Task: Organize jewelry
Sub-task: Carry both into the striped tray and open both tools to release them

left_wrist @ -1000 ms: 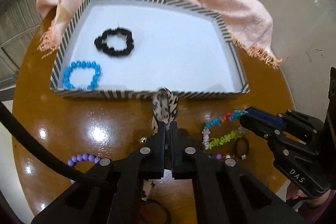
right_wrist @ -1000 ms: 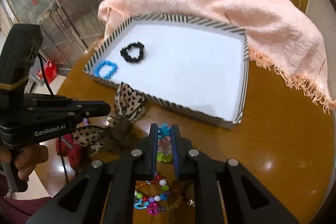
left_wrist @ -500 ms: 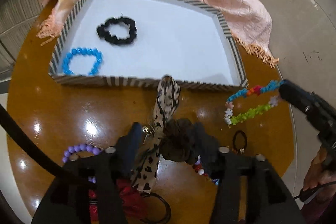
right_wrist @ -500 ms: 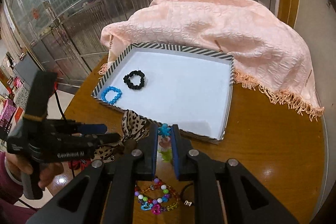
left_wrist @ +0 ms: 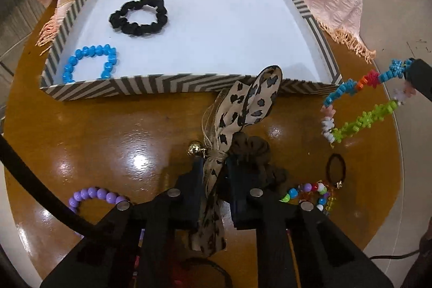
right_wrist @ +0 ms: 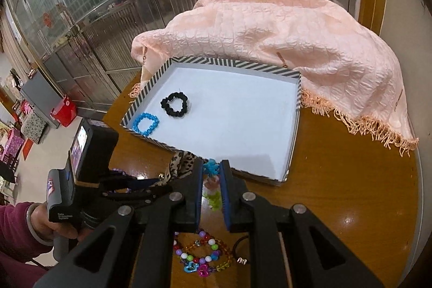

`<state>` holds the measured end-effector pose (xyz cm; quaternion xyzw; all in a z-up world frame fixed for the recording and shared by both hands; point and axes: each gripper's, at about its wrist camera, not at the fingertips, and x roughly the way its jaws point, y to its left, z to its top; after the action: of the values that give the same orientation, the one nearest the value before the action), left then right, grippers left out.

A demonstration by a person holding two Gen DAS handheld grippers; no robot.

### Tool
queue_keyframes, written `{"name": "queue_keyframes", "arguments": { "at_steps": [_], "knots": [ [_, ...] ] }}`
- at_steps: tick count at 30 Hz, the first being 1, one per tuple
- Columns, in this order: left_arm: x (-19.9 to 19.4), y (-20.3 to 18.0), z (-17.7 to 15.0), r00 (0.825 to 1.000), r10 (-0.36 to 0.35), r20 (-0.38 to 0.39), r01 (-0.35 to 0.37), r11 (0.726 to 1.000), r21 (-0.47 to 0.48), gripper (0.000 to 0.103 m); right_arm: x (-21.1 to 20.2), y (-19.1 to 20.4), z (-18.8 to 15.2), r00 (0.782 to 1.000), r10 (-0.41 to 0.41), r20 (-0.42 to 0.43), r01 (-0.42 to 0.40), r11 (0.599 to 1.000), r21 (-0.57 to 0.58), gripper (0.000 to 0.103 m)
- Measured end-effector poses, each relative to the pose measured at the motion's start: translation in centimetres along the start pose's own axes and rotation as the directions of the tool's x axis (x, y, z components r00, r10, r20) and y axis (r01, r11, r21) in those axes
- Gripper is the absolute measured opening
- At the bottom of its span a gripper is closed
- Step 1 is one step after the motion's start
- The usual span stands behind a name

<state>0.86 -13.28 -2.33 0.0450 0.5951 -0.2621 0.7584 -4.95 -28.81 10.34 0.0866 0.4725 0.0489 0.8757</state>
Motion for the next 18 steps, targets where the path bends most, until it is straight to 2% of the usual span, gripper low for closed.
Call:
{"name": "queue_keyframes", "arguments": {
  "at_steps": [5,12,18],
  "knots": [
    [-3.7,0.3,0.9,0.996,-0.044,0.075,0.045,0.999,-0.019,0.002,-0.9,0.4,0.8,1.000,0.004,0.028,-0.004,1.000,-0.011,0.012],
    [-8.7,0.6,2.9,0.982,-0.017,0.186,0.021,1.000,-0.017,0.002,-2.0,0.9,3.1,0.997,-0.005,0.072,0.007,0.999,-0.038,0.012],
    [-9.1,0.7,4.8,0.977,0.038,0.209,-0.032,0.999,-0.034,0.002,-1.8,1.1,4.9,0.996,-0.019,0.088,0.024,0.998,-0.059,0.012]
  ]
}}
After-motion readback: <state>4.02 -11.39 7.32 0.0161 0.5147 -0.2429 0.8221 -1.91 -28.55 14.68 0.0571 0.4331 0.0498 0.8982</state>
